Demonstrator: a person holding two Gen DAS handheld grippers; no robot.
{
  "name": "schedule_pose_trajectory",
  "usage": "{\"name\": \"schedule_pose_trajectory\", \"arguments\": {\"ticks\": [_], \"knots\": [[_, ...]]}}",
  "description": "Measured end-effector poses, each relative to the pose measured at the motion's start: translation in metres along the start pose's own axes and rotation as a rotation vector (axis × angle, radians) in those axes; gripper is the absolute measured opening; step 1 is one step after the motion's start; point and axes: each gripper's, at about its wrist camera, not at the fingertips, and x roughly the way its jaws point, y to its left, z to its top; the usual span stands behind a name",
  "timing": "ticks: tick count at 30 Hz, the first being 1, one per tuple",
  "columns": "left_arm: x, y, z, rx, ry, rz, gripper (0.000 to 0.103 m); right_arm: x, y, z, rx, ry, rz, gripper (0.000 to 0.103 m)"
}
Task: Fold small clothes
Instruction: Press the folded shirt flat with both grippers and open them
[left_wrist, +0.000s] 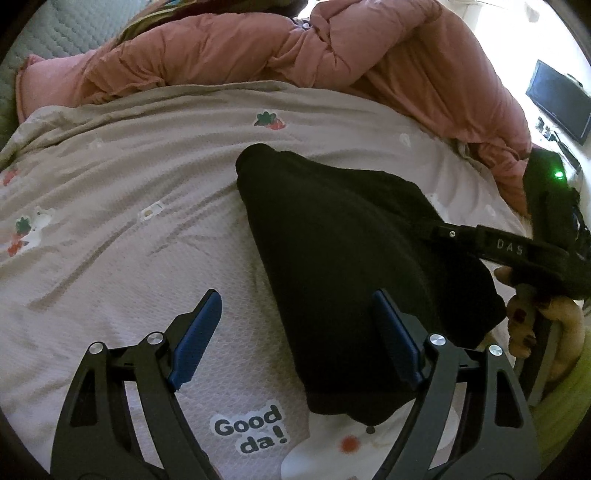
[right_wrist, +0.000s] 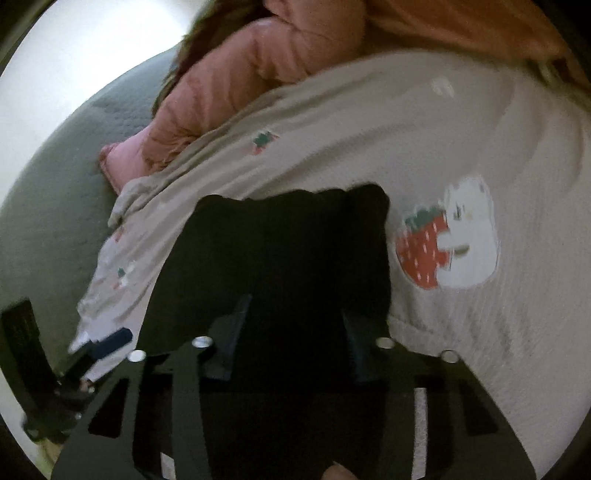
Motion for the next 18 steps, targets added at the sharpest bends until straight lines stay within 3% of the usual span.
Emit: {"name": "schedule_pose_trajectory", "arguments": {"ticks": [3,12,13,16,18], "knots": [[-0.001,-0.002,0.0,0.009,-0.002,0.008,0.076,0.0,0.011,0.0,-0.073,-0.023,-0.034,0.037],[-0.002,-0.005,-0.001,0.008,-0.007,0.007,0.076,0.012,-0.006,0.006,0.005,-0.001,-0.019,0.048],[-0.002,-0.005,-0.001,0.01,-0.008,0.007,0.076,0.014,-0.007,0.006,0.013,0.002,-0.018,0.047],[-0.003,-0.004,-0.002,0.008,-0.009,0.005,0.076,0.014,0.002,0.006,-0.036,-0.009,-0.045,0.029],[-0.004,-0.004,-0.002,0.008,-0.01,0.009,0.076,0.007,0.012,0.006,-0.086,-0.046,-0.055,0.024]]}}
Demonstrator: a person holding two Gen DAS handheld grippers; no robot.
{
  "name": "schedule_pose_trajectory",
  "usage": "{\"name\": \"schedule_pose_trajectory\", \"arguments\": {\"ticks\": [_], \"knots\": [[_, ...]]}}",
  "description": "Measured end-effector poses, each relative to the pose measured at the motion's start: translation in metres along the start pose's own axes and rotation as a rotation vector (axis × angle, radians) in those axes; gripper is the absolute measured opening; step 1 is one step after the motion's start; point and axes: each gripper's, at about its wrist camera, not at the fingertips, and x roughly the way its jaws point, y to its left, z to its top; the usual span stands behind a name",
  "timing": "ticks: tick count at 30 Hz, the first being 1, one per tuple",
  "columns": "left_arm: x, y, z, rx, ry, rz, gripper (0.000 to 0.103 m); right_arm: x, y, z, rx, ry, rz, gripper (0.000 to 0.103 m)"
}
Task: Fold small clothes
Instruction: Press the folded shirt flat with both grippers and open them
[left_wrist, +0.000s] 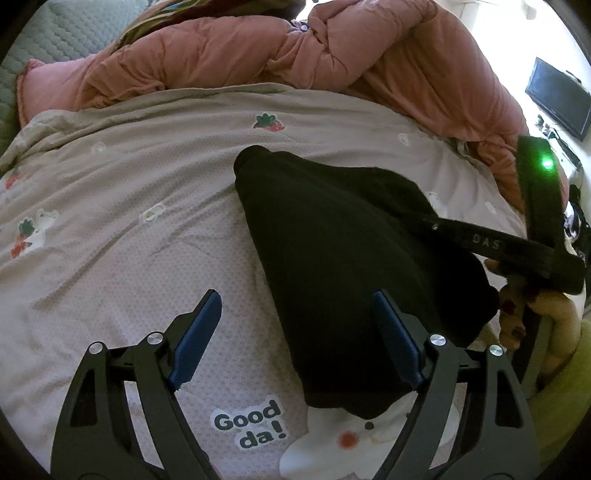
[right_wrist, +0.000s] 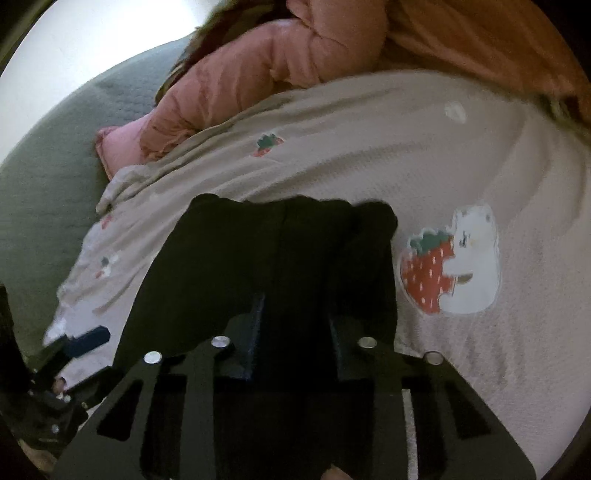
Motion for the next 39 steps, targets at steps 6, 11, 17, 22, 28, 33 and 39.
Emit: {"name": "schedule_pose_trajectory", "arguments": {"ticks": [6,11,17,22,28,33,39], "knots": [[-0.003,-0.002,-0.001,0.004,-0.007,-0.003,0.076,-0.027,0.018,0.013,-0.096,-0.102,0.028,0.022],[0.005,-0.003,-0.004,-0.005,0.017,-0.027,0.076,-0.007,0.002,0.013,-0.085,-0.04,-0.028,0.022],[0.013,-0.005,-0.009,0.0,0.038,-0.041,0.08,0.015,-0.025,-0.007,0.017,0.027,-0.056,0.039],[0.01,-0.004,-0.011,0.003,0.035,-0.039,0.081,-0.013,-0.02,-0.016,0.035,-0.008,-0.031,0.051],[0.011,-0.003,-0.017,-0.01,0.039,-0.052,0.081,-0.021,-0.022,-0.039,0.063,0.051,-0.008,0.059],[0.007,-0.006,-0.022,0.016,0.044,-0.044,0.081,-0.04,-0.011,-0.045,0.054,0.017,0.029,0.024],[0.011,-0.001,-0.03,0.001,0.069,-0.063,0.081,-0.029,-0.007,-0.063,0.024,0.03,-0.111,0.047]]}}
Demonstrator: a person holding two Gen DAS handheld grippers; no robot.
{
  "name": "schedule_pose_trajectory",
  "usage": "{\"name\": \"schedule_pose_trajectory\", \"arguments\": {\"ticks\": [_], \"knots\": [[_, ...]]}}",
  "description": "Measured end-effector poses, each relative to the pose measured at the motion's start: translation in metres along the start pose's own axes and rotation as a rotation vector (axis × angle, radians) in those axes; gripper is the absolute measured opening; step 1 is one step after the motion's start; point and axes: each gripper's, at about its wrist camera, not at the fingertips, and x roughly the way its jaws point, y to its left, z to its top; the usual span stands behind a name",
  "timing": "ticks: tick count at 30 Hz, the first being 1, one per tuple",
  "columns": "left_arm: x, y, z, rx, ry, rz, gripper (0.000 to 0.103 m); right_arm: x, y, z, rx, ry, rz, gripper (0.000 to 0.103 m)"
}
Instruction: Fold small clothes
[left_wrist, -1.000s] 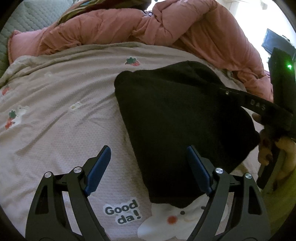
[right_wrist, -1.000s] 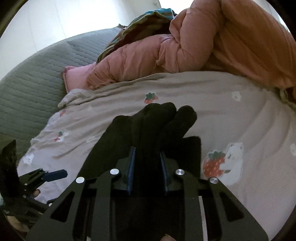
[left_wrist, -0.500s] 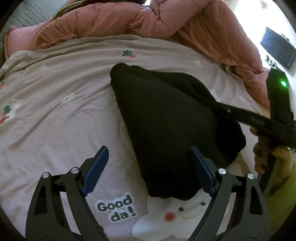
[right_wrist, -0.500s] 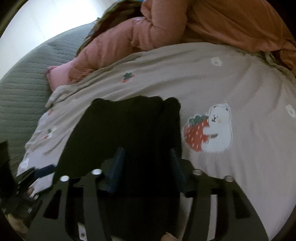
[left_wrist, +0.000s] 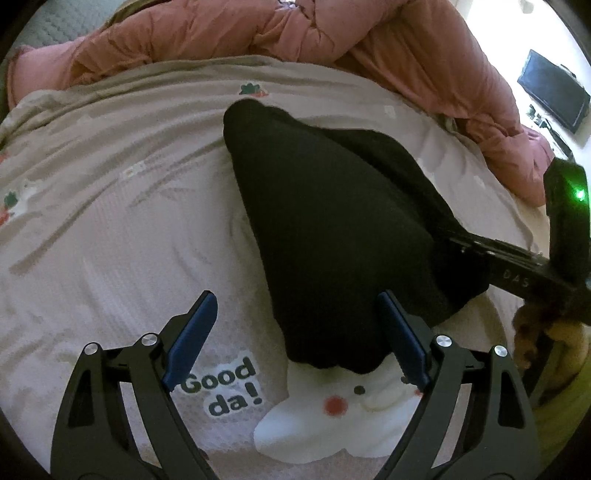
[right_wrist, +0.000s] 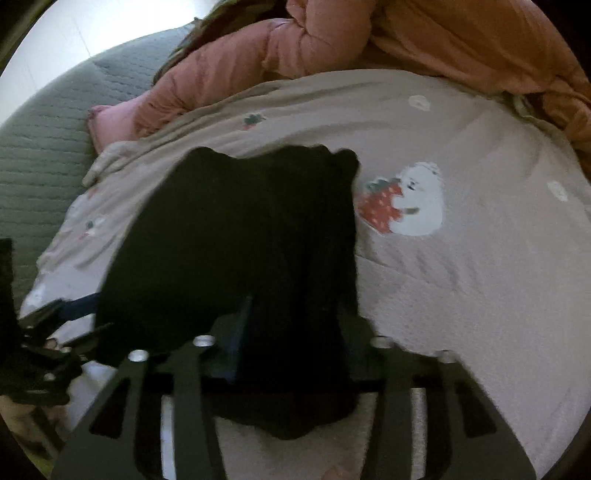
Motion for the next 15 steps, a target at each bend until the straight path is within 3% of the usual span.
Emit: {"name": "schedule_pose_trajectory", "arguments": {"ticks": [2,4,5,7,11,15], "knots": [[-0.001,0.0,-0.001,0.006,-0.001,0.003,0.081,-0.005,0.003,-0.001,0.0,-0.016,-0.029,0.048],[-0.004,0.0,-0.001,0.01,-0.004,0.009,0.081,-0.015,0.009,-0.003,-0.038,-0.049,-0.088,0.059],[-0.005,-0.001,-0.001,0.012,-0.004,0.01,0.081,-0.018,0.011,-0.004,-0.048,-0.061,-0.096,0.06],[-0.006,-0.001,-0.001,0.012,-0.004,0.013,0.081,-0.027,0.012,-0.008,-0.052,-0.074,-0.108,0.062],[-0.009,-0.003,0.0,0.011,-0.007,0.014,0.081,-0.043,0.01,-0.014,-0.047,-0.114,-0.113,0.079],[-0.019,-0.005,0.001,0.011,-0.028,0.018,0.081,-0.066,0.012,-0.02,-0.037,-0.171,-0.113,0.086]]}}
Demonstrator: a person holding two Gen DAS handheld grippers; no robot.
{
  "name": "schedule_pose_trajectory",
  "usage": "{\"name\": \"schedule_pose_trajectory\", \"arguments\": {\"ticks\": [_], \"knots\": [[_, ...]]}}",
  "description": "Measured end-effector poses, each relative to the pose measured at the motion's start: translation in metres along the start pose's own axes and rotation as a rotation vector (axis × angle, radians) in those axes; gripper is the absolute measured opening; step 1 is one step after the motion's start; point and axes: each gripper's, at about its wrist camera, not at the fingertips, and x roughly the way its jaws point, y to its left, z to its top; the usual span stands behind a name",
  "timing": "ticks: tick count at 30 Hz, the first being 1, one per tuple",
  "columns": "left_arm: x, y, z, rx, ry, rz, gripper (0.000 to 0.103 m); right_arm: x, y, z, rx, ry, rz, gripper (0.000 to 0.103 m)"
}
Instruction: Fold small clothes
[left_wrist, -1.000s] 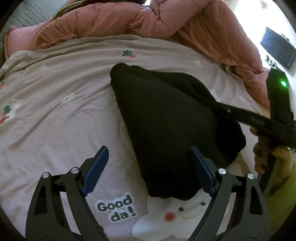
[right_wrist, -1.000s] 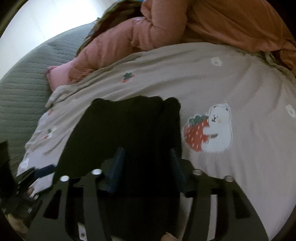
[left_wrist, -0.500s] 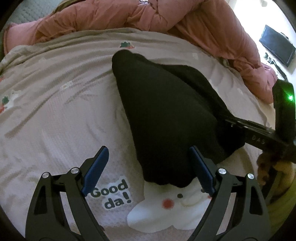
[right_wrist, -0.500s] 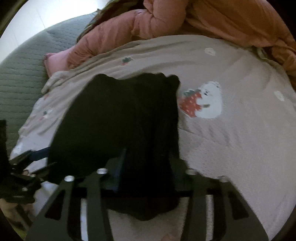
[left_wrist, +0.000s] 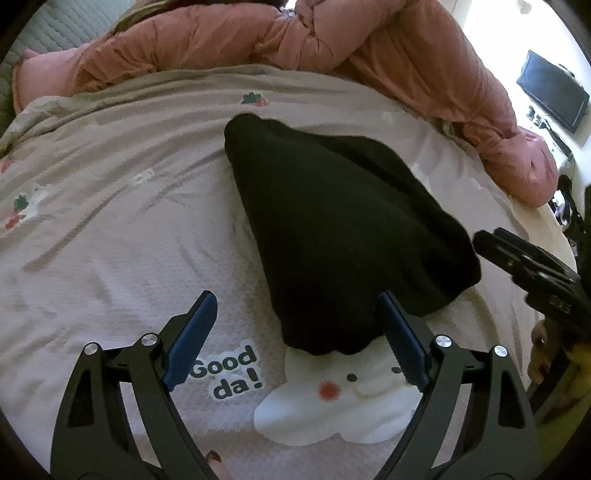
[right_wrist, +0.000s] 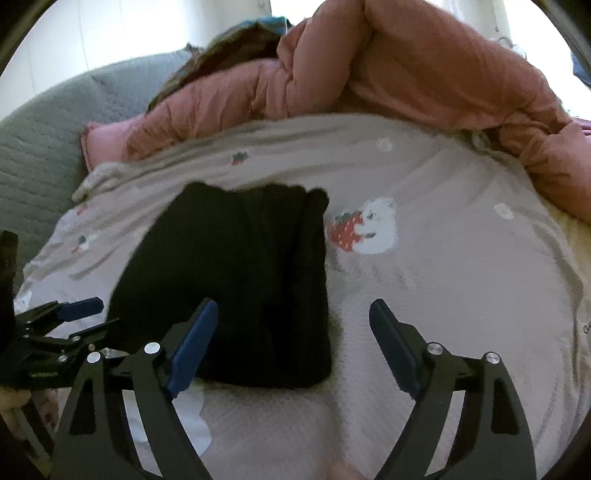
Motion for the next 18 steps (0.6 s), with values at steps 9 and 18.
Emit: {"name": "schedule_pose_trajectory", "arguments": {"ticks": [9,18], "knots": [[-0.041,-0.007,0.001,0.023,-0.089,0.023,0.093,-0.052,0.007,-0.01,-0.032,-0.107,-0.017,0.096],[-0.069,-0.012,-0.021,0.057,-0.119,0.071,0.093,-0.084,0.02,-0.023,-0.051,-0.156,-0.03,0.098]]}}
